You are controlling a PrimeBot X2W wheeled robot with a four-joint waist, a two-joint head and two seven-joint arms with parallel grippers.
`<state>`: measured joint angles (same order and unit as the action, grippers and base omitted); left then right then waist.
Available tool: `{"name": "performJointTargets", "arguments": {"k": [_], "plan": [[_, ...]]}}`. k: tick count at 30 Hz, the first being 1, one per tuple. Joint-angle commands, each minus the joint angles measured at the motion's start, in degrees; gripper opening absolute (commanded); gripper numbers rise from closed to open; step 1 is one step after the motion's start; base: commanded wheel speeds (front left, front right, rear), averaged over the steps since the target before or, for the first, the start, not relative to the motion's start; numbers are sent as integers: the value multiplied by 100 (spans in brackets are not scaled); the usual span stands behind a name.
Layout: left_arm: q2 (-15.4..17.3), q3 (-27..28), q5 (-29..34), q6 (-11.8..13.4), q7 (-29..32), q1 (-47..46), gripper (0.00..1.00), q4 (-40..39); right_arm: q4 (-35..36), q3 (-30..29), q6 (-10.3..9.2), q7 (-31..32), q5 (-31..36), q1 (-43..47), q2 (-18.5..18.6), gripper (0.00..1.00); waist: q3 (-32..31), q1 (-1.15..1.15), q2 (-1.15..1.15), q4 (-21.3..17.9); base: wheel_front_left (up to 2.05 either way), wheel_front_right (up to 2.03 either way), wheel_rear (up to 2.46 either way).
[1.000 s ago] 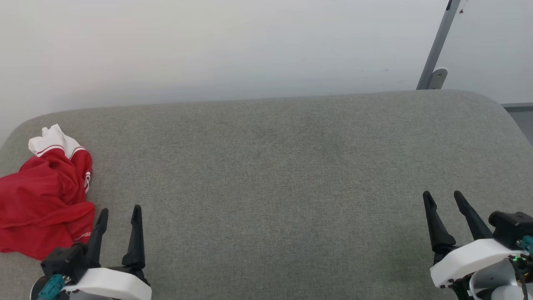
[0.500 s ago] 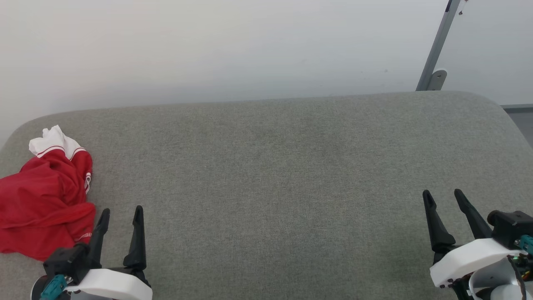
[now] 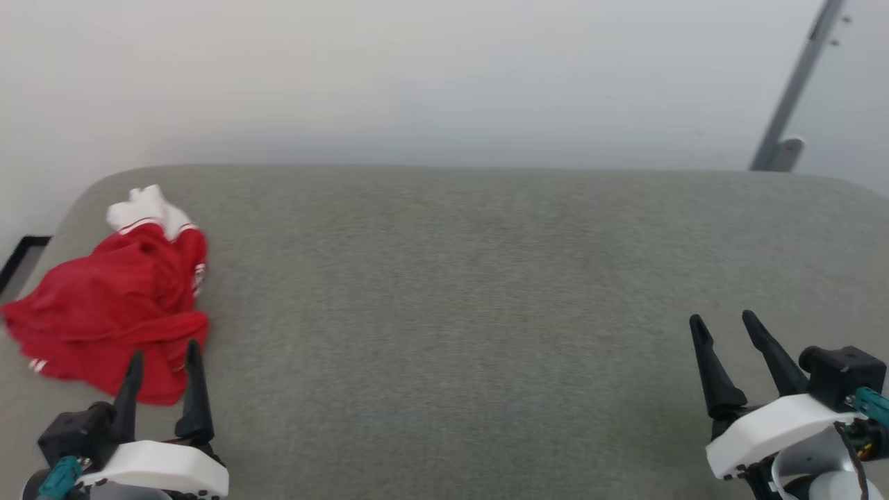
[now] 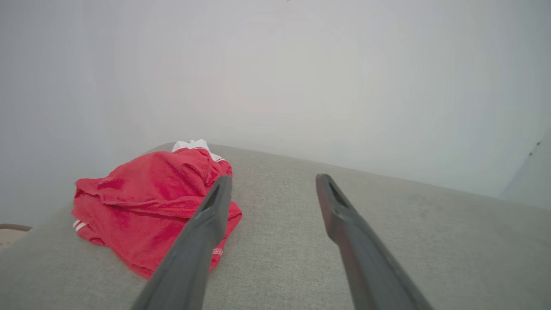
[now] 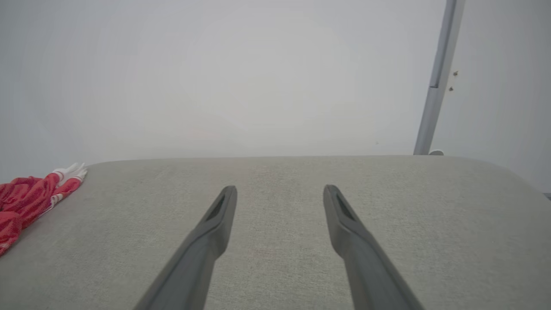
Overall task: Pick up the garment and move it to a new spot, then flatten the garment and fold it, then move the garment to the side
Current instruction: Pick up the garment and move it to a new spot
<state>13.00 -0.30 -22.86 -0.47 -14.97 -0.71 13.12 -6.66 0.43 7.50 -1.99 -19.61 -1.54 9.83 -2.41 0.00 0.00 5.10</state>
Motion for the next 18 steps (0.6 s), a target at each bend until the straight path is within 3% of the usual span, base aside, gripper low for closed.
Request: {"name": "performJointTargets", "arguments": {"k": [1, 18], "plan": [[25, 39, -20, 64, -28, -8, 100, -26, 34, 50, -2, 16, -40, -32, 18, 100, -16, 0, 0, 224, 0, 0, 0], [62, 74, -67, 218, 40, -100, 100, -12, -7, 472, -2, 77, -149, -225, 62, 100, -59, 0, 0, 1571, 0, 0, 0]]}}
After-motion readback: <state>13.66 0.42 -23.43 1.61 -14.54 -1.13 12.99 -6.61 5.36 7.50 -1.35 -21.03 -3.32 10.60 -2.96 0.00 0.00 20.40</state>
